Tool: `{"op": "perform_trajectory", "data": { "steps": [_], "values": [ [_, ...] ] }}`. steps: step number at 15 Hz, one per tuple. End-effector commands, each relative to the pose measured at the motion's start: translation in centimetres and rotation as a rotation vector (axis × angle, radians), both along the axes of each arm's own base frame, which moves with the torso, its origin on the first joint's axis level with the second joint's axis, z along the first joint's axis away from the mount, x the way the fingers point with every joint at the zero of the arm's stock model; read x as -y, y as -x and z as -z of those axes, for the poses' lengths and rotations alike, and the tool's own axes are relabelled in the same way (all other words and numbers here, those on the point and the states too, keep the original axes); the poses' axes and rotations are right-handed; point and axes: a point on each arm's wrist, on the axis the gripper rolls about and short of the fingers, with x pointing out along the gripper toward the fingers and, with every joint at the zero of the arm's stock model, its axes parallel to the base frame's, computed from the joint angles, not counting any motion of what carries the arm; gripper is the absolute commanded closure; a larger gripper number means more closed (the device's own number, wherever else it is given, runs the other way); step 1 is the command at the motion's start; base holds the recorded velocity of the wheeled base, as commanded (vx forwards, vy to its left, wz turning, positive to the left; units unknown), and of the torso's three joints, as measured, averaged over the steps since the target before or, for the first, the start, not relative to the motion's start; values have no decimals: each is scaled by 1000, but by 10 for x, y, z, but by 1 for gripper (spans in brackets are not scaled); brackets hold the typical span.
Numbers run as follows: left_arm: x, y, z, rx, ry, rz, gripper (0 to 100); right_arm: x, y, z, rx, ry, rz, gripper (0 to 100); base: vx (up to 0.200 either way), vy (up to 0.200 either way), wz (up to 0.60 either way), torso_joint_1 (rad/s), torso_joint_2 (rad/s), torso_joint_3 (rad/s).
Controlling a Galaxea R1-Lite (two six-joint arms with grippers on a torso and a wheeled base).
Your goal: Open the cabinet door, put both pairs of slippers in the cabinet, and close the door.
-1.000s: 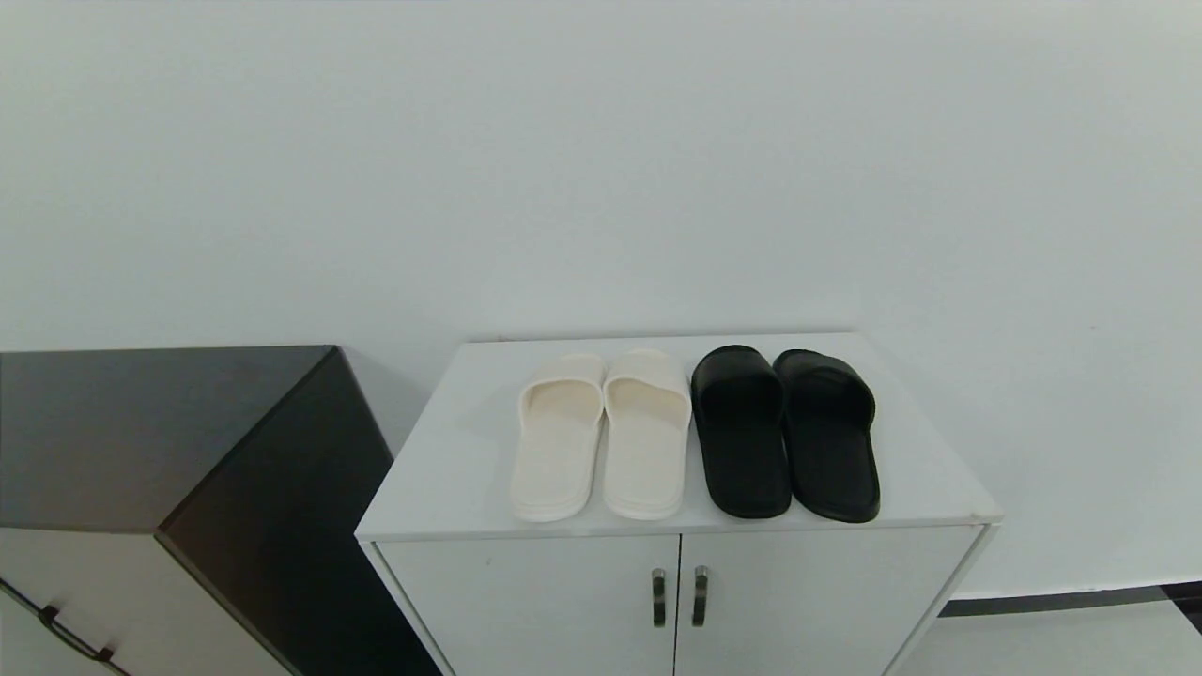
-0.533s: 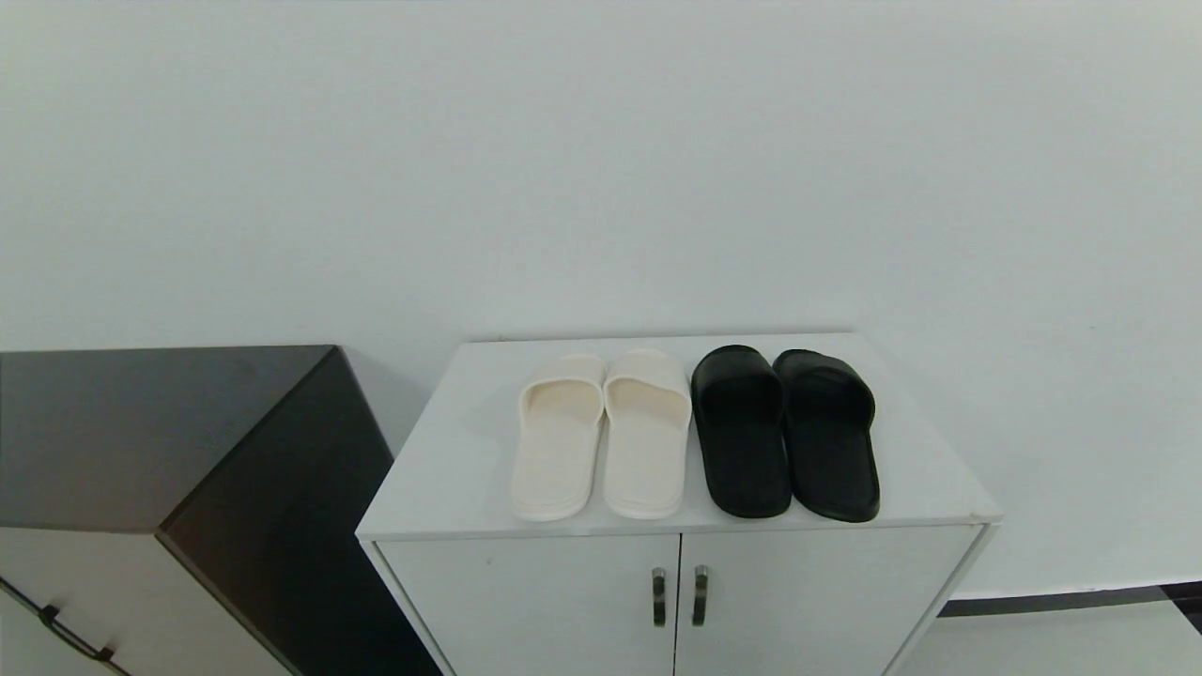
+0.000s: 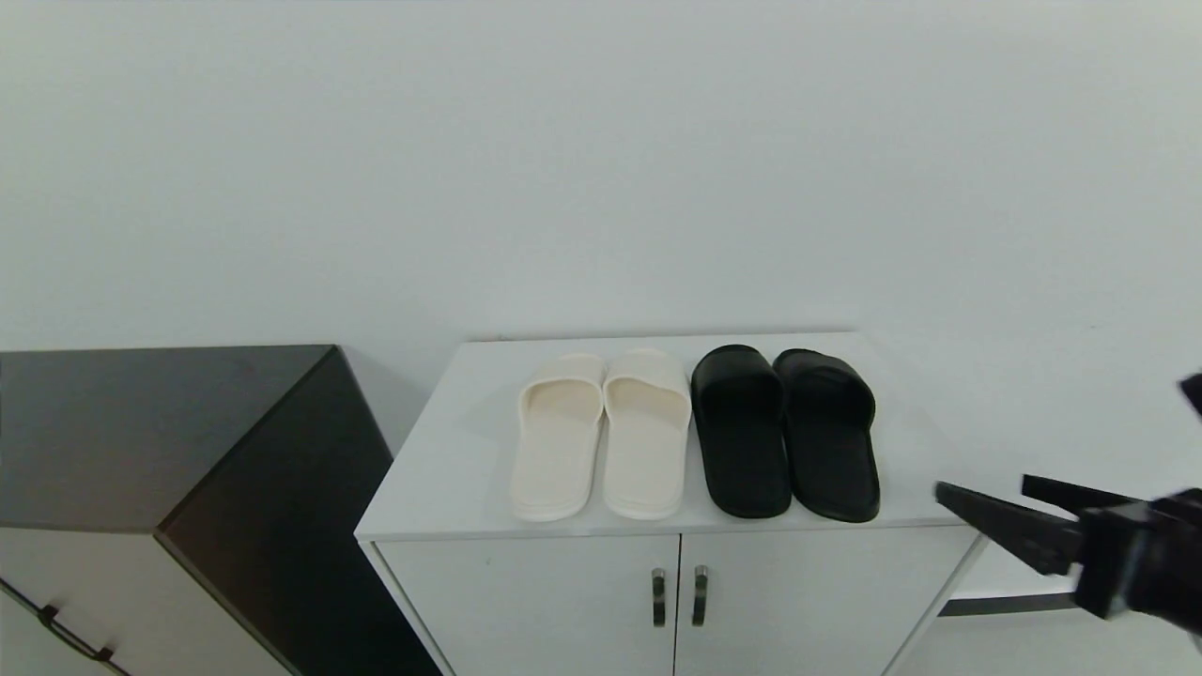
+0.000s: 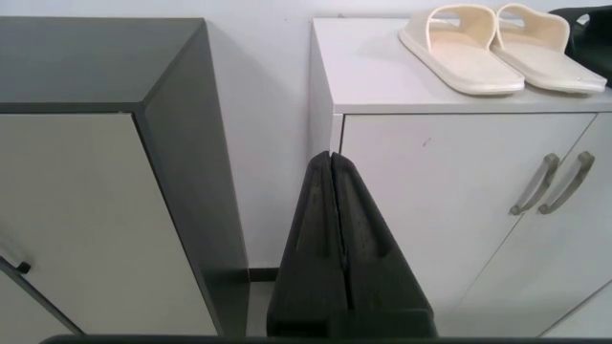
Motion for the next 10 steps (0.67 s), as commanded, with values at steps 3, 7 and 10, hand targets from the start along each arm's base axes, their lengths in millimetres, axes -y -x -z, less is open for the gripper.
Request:
{"op": "perform_trajectory", "data": {
  "steps": [3,7,10],
  "values": [
    [0,0,0,-1,1,-1,100,-109,-72,28,32,97,177,0,0,0,0,0,0,0],
    [0,0,0,-1,2,-1,100,-132,-103,39,66,161,203,0,0,0,0,0,0,0],
    [0,0,0,-1,5,-2,100,-135,-132,40,78,157,259,0,0,0,0,0,0,0]
  ]
}}
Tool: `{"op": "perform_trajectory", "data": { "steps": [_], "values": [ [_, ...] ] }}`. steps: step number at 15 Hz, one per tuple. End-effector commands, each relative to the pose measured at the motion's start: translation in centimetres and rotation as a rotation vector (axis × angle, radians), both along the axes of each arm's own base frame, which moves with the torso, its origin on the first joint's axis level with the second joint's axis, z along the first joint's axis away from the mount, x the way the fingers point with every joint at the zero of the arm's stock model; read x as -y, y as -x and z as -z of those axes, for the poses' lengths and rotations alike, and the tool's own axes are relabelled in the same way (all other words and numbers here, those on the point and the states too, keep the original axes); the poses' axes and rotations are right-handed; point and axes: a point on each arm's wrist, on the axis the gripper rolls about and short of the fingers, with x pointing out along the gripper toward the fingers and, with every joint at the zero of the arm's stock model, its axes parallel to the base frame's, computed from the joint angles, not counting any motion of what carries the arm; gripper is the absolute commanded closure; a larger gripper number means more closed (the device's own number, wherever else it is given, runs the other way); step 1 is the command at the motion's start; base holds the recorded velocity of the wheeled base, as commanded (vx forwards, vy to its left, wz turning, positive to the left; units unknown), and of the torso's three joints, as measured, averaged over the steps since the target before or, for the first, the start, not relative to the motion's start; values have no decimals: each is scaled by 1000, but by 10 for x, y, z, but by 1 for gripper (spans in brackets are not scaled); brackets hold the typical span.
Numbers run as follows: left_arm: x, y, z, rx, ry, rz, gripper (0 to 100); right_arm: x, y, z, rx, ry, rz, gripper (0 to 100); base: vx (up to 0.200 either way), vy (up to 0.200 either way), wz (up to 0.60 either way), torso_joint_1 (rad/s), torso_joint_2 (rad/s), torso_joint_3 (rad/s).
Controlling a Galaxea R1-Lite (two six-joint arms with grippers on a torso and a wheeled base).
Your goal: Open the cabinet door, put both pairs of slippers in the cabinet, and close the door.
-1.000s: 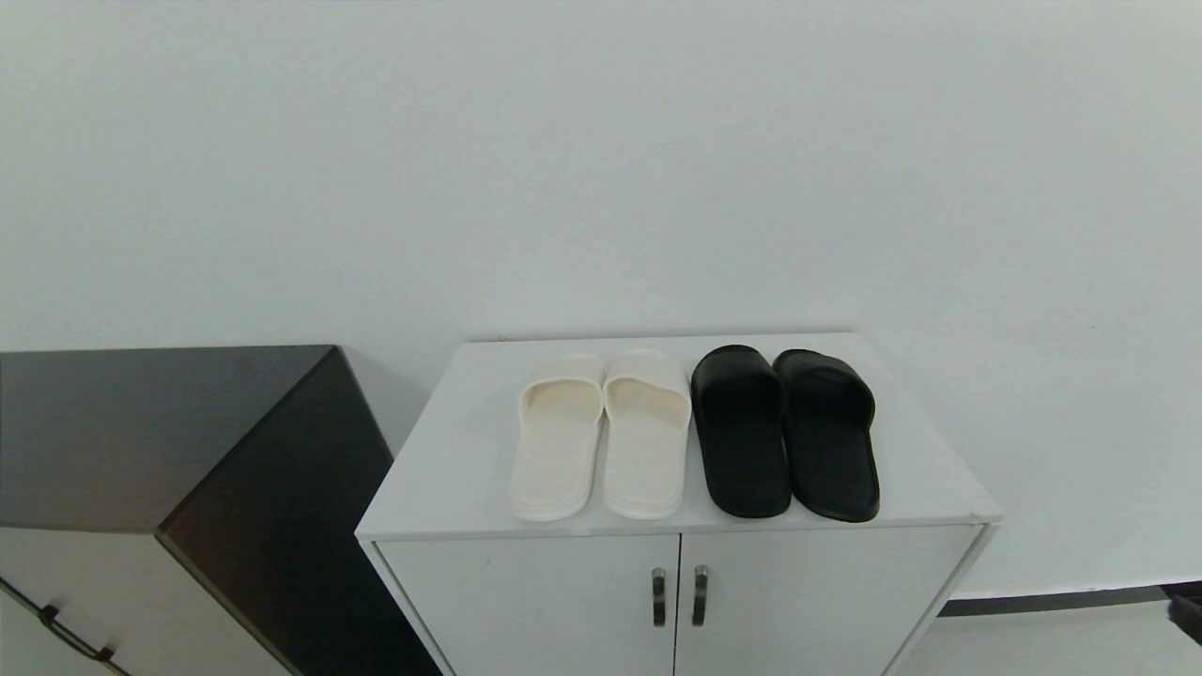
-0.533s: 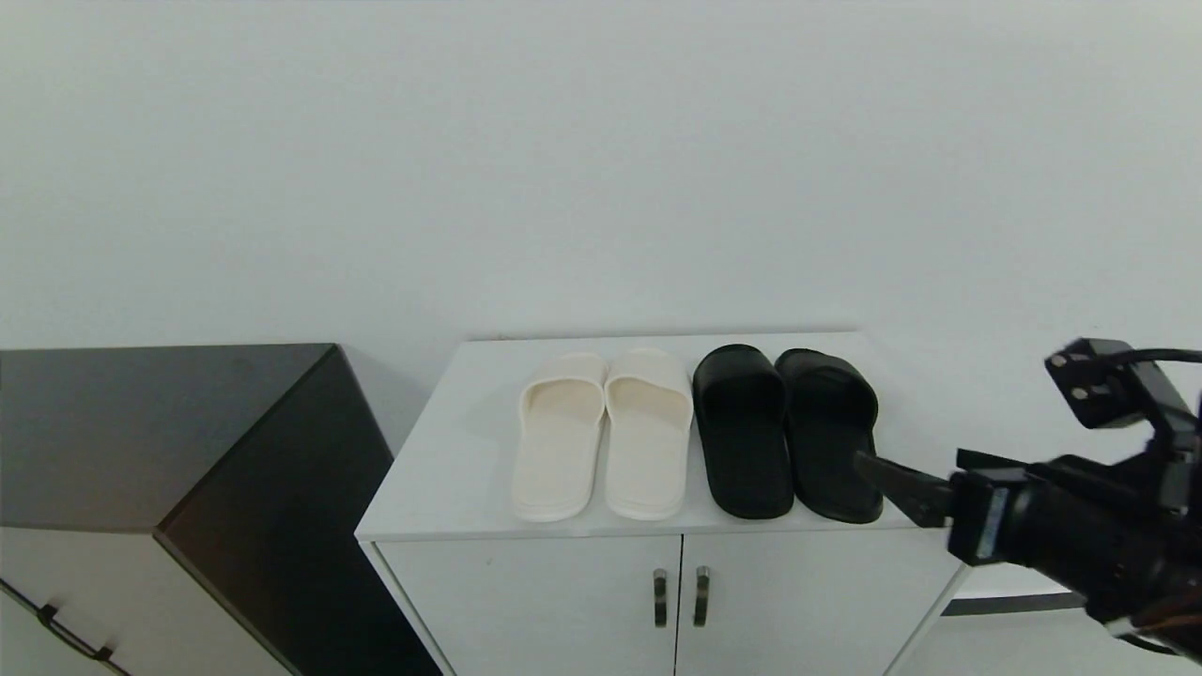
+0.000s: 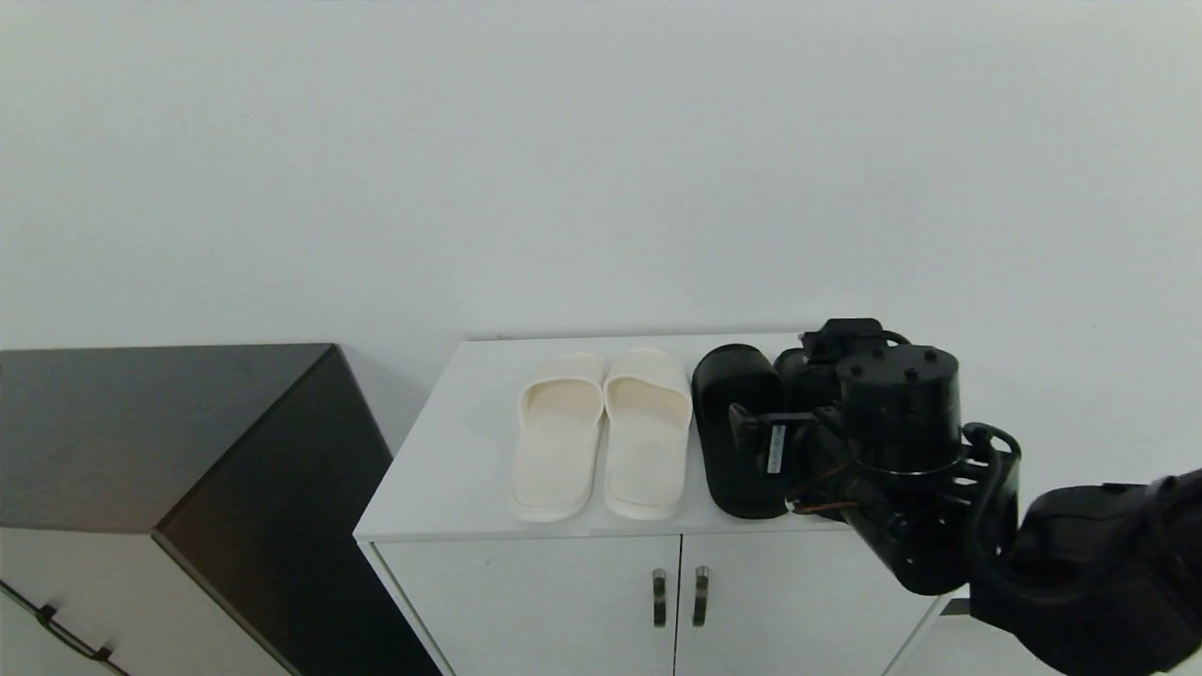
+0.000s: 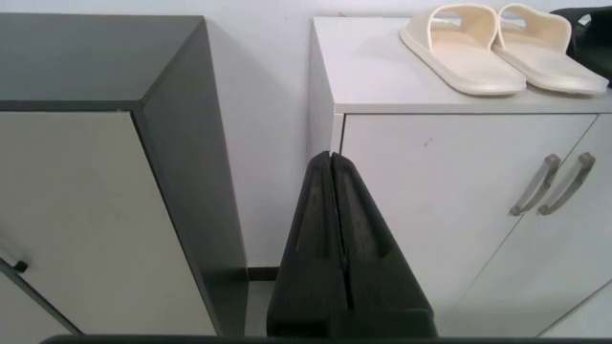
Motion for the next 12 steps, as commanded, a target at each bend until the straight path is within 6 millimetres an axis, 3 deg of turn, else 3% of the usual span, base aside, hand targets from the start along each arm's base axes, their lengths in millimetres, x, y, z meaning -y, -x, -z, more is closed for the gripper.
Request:
{"op": "perform_trajectory", "data": {
  "steps": [1,5,12],
  "values": [
    [0,0,0,-1,0,-1,100,-4,-25,17,-23,38,40,0,0,0,0,0,0,0],
    [0,0,0,-1,1,-2,100,5,-45,16,-8,87,83,0,0,0,0,0,0,0],
    [0,0,0,-1,1,-2,100,-8,-80,25,15,106,97,0,0,0,0,0,0,0]
  ]
}}
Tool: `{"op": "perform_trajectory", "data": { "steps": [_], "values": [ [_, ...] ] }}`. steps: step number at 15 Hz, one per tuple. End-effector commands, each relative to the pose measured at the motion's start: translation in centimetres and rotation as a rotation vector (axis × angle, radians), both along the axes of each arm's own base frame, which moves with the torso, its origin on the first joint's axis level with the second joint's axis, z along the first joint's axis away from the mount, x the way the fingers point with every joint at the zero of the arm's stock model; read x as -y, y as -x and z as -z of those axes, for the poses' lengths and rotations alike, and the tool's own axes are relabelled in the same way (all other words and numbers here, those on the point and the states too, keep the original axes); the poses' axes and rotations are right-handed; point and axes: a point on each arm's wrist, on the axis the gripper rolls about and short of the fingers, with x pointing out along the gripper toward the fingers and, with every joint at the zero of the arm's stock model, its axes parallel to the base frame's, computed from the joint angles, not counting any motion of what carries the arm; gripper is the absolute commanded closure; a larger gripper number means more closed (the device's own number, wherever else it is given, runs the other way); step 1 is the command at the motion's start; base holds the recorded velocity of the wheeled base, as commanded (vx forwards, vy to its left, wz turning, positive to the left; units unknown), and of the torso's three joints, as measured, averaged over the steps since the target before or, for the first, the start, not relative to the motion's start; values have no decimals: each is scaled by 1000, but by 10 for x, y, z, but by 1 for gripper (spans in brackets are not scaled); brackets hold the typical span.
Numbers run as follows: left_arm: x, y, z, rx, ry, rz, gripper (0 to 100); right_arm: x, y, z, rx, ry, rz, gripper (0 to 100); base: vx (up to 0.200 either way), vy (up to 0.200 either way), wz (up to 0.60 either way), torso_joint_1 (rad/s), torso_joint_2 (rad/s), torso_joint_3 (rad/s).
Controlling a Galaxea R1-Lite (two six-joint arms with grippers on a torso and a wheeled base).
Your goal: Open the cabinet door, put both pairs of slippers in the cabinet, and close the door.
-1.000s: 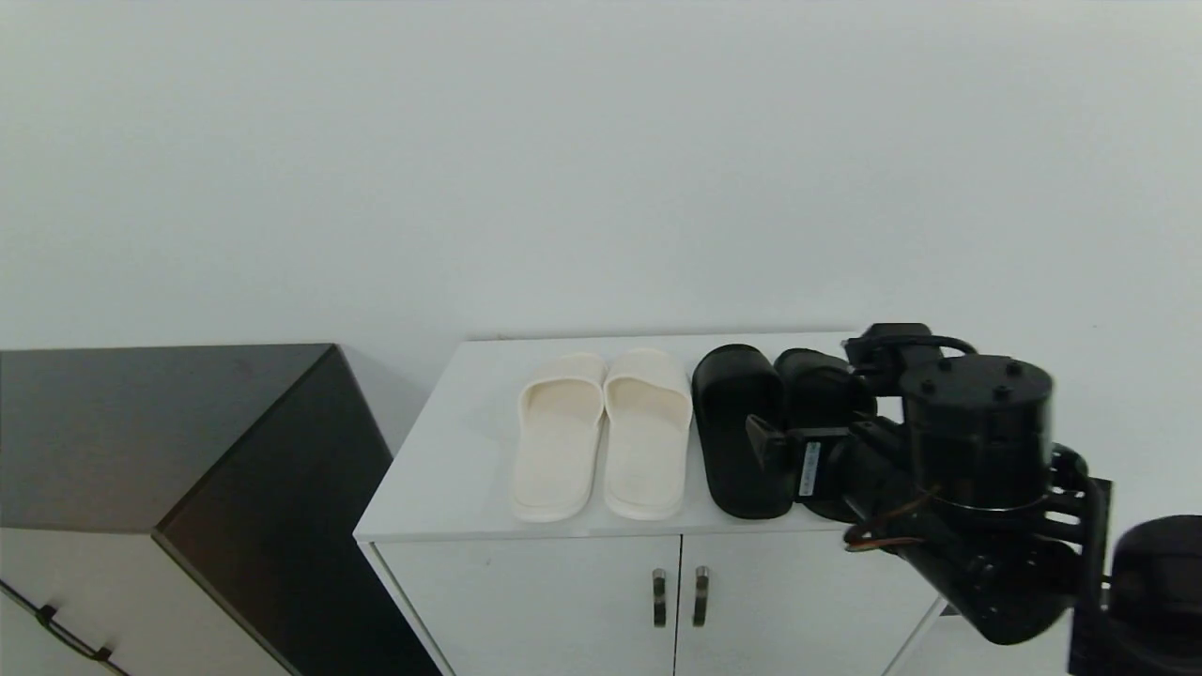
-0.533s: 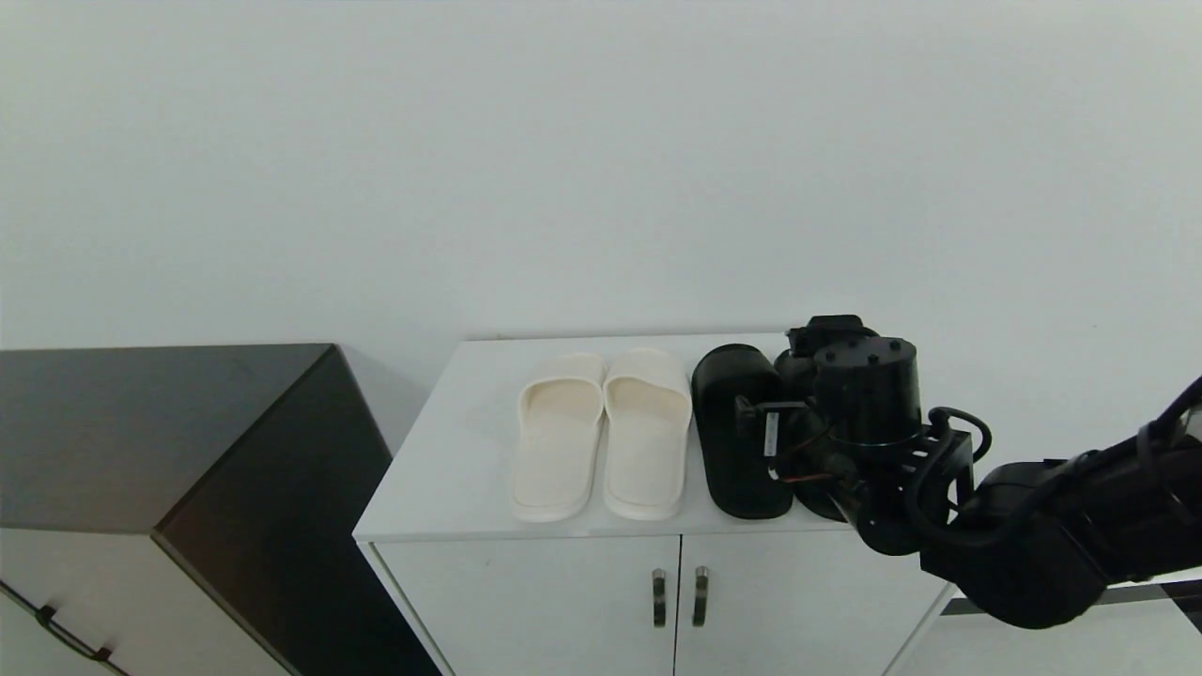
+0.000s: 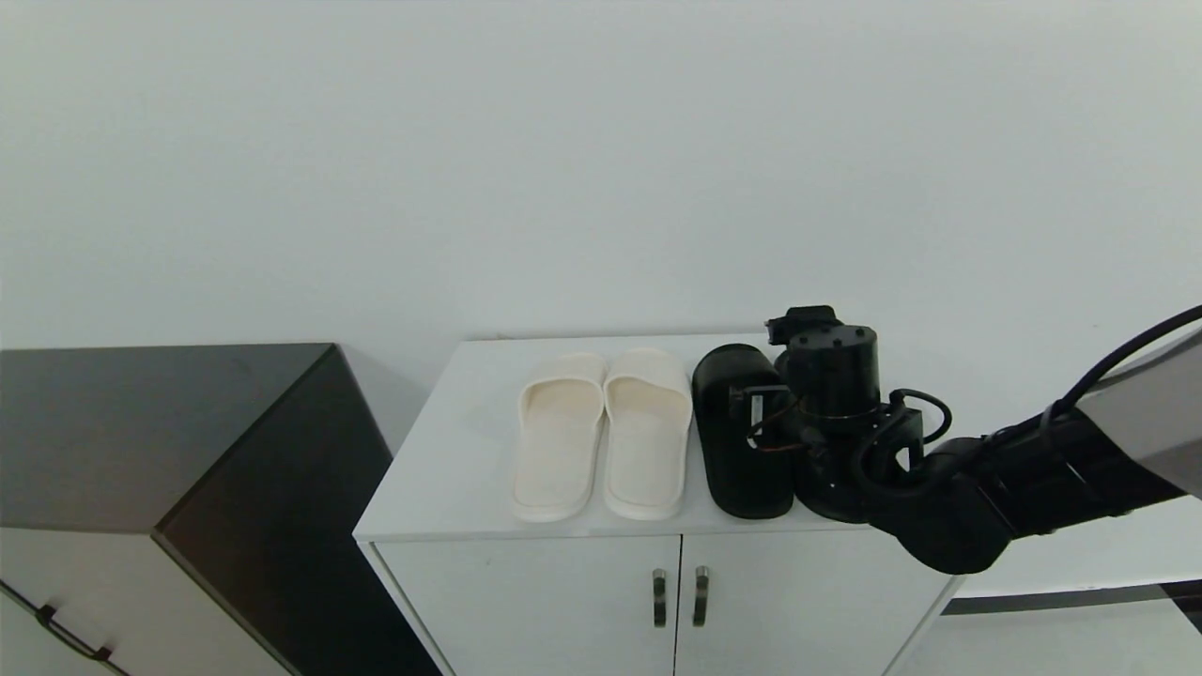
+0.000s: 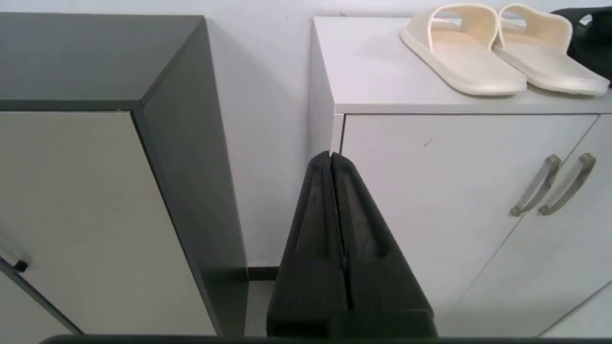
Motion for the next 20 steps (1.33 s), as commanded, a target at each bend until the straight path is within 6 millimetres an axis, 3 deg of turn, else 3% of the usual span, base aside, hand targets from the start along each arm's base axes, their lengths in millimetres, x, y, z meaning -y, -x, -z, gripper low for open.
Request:
{"op": "perform_trajectory", "data": {
  "steps": [1,4,5,12,14,15,20],
  "values": [
    [0,0,0,-1,0,0,100,-3,-10,6,-2,1,8,0,0,0,0,0,0,0],
    [0,0,0,-1,0,0,100,-1,-29,10,49,-37,31,0,0,0,0,0,0,0],
    [0,0,0,-1,0,0,100,2,-30,10,51,-30,36,100,0,0,0,0,0,0],
    [0,0,0,-1,-1,2,100,4,-22,9,46,-18,25,100,0,0,0,0,0,0],
    [0,0,0,-1,-3,2,100,9,-14,-5,69,-14,12,100,0,0,0,0,0,0],
    [0,0,0,-1,-3,2,100,16,3,-19,81,-24,-11,100,0,0,0,0,0,0],
    [0,0,0,-1,-3,2,100,35,93,-44,69,-40,-290,100,0,0,0,0,0,0]
  ]
}}
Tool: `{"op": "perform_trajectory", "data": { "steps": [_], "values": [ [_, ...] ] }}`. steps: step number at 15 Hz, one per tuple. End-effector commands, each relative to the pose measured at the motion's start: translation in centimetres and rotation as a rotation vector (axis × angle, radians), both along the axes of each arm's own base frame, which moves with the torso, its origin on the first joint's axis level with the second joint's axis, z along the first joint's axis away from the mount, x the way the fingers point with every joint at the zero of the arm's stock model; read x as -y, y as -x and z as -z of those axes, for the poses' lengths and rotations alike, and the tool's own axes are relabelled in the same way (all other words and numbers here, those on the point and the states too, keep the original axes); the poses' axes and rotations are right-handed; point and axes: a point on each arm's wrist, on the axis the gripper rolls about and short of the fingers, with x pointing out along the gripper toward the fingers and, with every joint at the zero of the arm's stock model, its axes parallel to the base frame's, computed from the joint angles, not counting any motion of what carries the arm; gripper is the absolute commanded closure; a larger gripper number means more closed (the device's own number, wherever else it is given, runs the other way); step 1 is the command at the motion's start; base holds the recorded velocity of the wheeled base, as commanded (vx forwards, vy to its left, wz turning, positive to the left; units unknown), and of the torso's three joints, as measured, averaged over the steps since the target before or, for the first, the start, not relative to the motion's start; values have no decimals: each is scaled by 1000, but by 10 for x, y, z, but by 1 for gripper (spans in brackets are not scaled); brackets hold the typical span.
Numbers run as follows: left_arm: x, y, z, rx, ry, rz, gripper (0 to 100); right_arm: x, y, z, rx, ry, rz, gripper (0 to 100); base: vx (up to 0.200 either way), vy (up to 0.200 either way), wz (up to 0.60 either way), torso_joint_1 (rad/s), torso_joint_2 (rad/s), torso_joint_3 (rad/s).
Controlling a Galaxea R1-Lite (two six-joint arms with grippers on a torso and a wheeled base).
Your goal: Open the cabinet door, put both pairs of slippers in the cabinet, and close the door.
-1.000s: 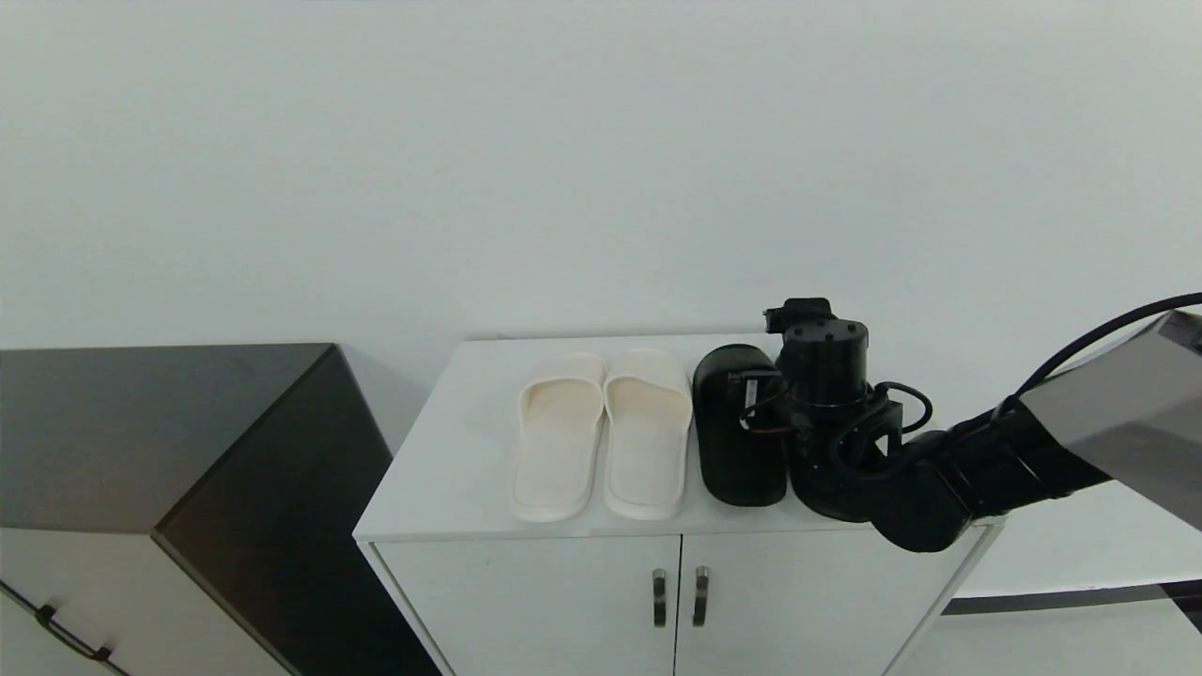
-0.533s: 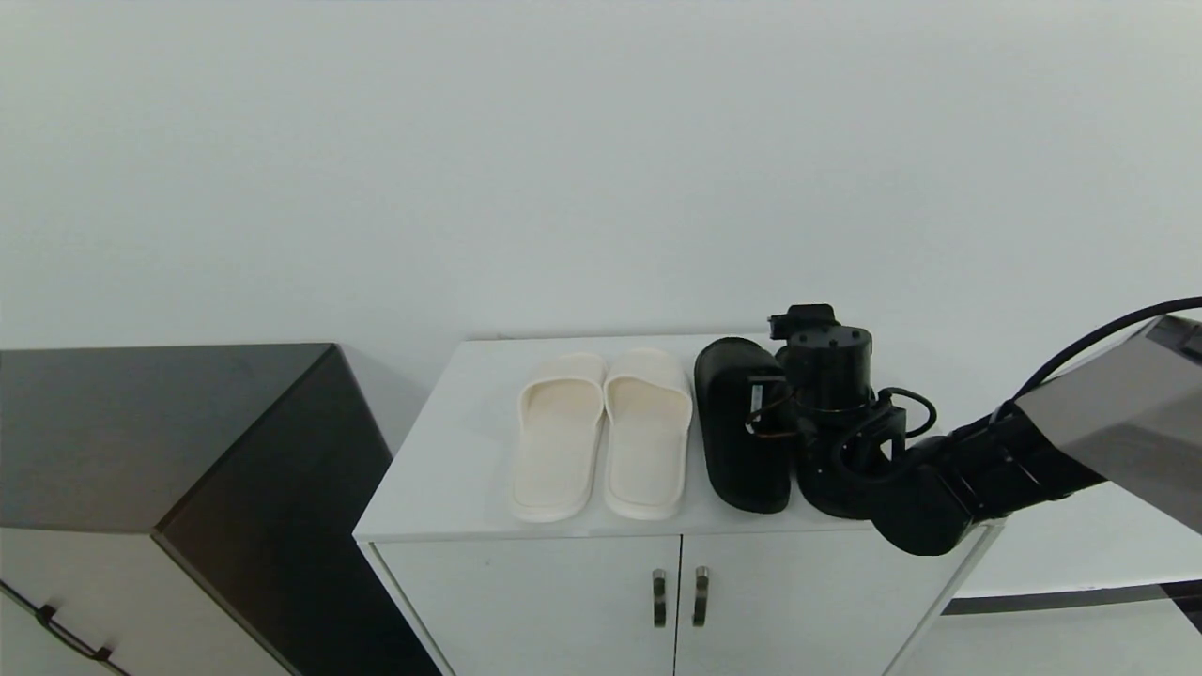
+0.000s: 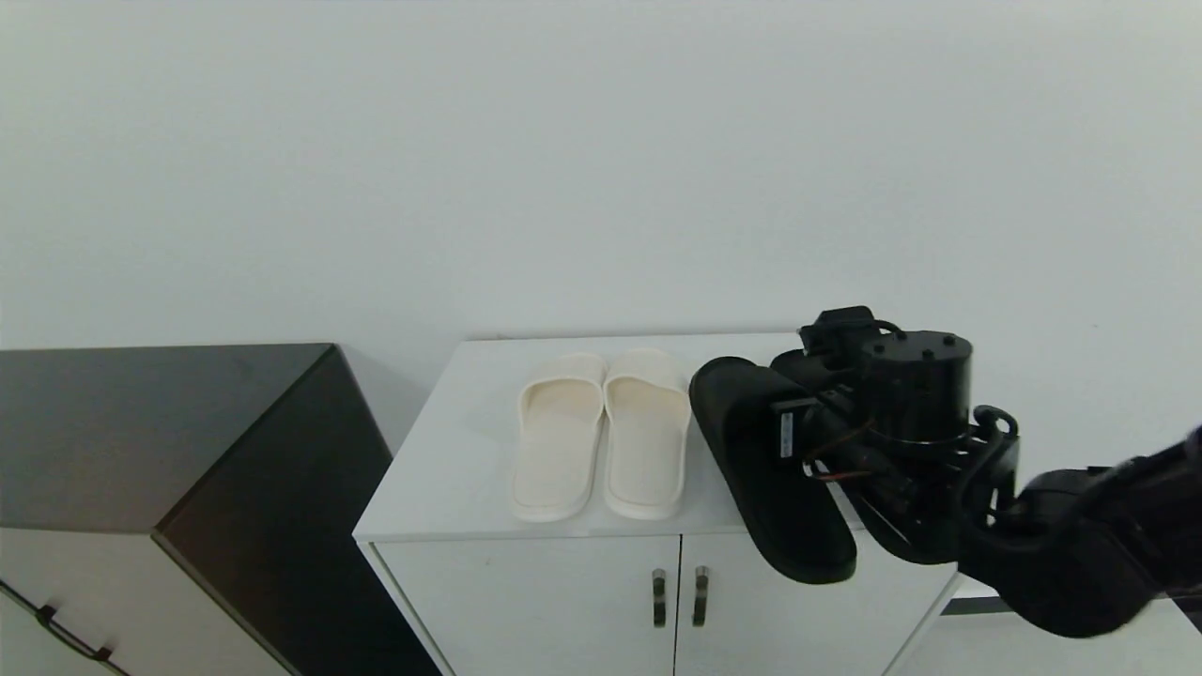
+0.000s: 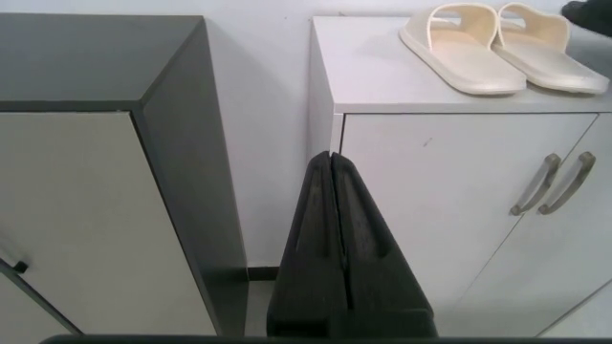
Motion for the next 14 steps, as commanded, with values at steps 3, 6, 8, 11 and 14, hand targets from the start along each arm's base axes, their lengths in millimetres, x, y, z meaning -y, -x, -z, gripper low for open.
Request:
{"op": "perform_trajectory", "data": {
  "steps": [3,6,8,11,14],
  "values": [
    [0,0,0,-1,-3,1,100,15,86,-28,17,-49,-272,100,0,0,0,0,0,0],
    [0,0,0,-1,-3,1,100,13,109,-26,-28,-43,-428,100,0,0,0,0,0,0],
    [0,0,0,-1,-3,1,100,12,112,-24,-41,-55,-465,100,0,0,0,0,0,0],
    [0,0,0,-1,-3,1,100,15,116,-18,-71,-54,-512,100,-133,0,0,6,0,3],
    [0,0,0,-1,-3,3,100,17,117,-17,-72,-53,-513,100,-200,0,0,2,-1,2]
  ]
}}
